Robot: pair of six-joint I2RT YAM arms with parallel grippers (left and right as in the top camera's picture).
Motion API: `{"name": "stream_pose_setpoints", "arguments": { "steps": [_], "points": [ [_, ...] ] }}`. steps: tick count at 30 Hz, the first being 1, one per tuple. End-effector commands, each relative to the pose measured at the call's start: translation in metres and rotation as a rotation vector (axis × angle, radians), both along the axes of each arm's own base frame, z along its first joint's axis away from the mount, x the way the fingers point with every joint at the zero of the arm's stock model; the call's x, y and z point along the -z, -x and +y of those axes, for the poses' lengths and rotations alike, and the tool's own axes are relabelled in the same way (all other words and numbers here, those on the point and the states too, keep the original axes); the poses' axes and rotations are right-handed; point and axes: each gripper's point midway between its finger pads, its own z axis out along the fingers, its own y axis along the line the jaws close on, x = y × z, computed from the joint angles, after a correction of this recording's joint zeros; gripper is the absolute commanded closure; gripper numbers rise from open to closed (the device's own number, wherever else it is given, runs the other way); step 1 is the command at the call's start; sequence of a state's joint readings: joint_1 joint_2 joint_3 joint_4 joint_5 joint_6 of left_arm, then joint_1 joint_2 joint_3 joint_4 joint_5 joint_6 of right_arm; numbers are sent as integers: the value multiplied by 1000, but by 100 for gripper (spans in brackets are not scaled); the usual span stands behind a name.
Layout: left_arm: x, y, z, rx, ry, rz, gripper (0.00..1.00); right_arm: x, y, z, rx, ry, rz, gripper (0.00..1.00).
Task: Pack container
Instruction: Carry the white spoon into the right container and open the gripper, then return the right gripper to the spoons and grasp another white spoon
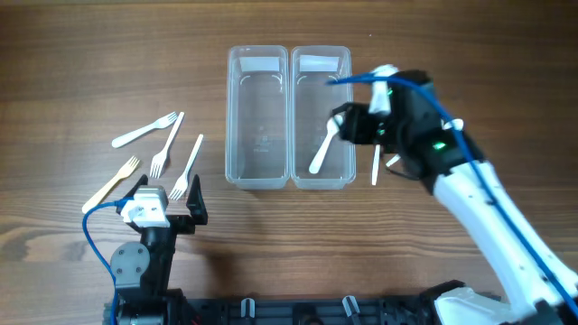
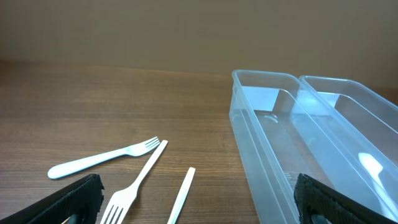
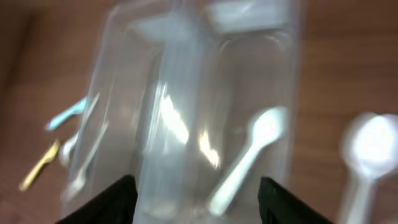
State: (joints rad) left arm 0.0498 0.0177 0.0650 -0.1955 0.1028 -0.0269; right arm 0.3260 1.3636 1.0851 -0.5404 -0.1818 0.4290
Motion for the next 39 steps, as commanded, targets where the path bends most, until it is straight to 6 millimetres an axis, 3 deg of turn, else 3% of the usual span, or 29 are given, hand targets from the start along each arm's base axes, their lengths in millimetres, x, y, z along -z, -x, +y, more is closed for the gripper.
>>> {"name": "stream_pose_setpoints", "arguments": {
  "steps": [1, 3, 8, 13, 19, 22, 27, 30, 34, 36, 39],
  "points": [
    [0, 0, 0, 3, -19, -6, 0, -46, -5, -95, 430, 201, -51, 39],
    [0, 0, 0, 3, -19, -6, 0, -43, 9, -130, 564, 241, 12, 43],
    [0, 0, 0, 3, -19, -6, 0, -26, 17, -176, 744, 196, 121, 44],
    [0, 0, 0, 4, -19, -6, 0, 16, -6, -173, 735, 148, 231, 45],
    [0, 0, 0, 3, -19, -6, 0, 90, -10, -173, 812, 177, 444, 44],
    [0, 0, 0, 3, -19, -6, 0, 113, -7, -175, 834, 195, 513, 45],
    [0, 0, 0, 3, -19, -6, 0, 127, 0, -181, 843, 231, 563, 60],
    [0, 0, 0, 3, -19, -6, 0, 129, 11, -196, 856, 268, 593, 63],
    [0, 0, 0, 3, -19, -6, 0, 138, 21, -214, 851, 285, 622, 61],
    [0, 0, 0, 3, -19, -6, 0, 145, 23, -216, 807, 298, 618, 53],
    [0, 0, 0, 3, -19, -6, 0, 150, 23, -216, 794, 303, 611, 50]
  ]
}}
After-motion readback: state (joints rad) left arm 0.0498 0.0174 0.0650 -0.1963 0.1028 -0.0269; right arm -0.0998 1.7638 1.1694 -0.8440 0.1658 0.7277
